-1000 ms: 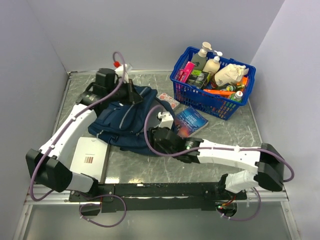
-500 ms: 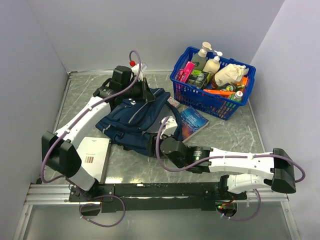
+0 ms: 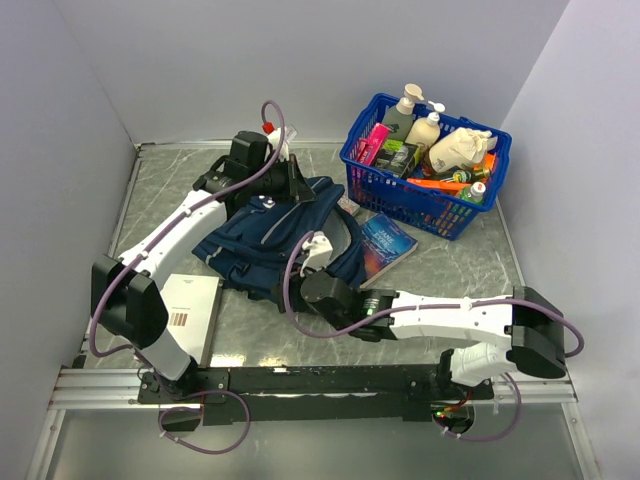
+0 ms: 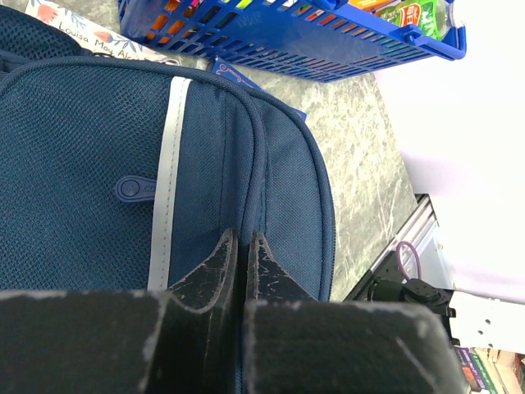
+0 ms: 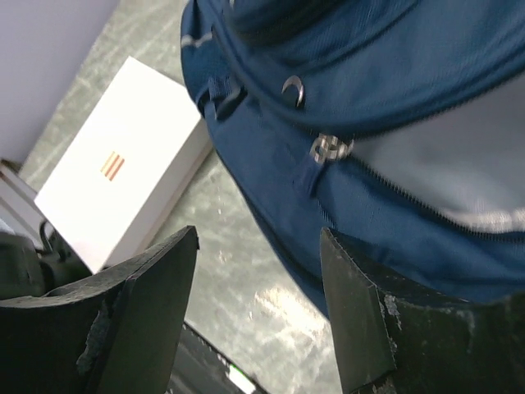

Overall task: Pack the student bag
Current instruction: Zip the student bag at the center of the board.

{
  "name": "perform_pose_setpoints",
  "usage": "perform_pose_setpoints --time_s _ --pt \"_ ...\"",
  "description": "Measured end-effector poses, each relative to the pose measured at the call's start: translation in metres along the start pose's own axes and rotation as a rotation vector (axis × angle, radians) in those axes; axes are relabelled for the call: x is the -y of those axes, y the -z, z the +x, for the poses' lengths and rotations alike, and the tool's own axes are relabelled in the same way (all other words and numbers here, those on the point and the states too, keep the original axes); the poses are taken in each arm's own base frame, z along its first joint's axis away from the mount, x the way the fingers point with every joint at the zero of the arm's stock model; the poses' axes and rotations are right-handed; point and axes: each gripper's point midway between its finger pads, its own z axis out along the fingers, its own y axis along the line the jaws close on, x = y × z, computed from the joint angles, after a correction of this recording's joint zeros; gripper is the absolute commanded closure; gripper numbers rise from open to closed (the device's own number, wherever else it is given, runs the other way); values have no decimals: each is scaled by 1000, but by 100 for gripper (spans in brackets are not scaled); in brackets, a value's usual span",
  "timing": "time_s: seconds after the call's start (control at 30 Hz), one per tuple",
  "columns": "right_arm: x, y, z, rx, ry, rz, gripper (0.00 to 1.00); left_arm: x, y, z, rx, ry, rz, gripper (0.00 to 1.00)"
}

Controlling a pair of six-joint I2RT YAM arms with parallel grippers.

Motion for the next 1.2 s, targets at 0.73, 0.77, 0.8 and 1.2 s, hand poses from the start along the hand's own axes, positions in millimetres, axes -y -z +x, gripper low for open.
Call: perform_pose_setpoints --time_s 0.73,0.77,0.8,1.2 --pt "3 -27 -22 53 -130 -61 38 4 3 -6 9 2 13 99" --pt "4 -27 -20 49 -139 -62 37 4 3 -6 9 2 13 99" --pt "5 -28 -19 47 -147 -63 37 5 3 -6 8 3 13 99" --pt "13 -34 -15 44 -286 -70 37 5 5 -5 -2 6 7 99"
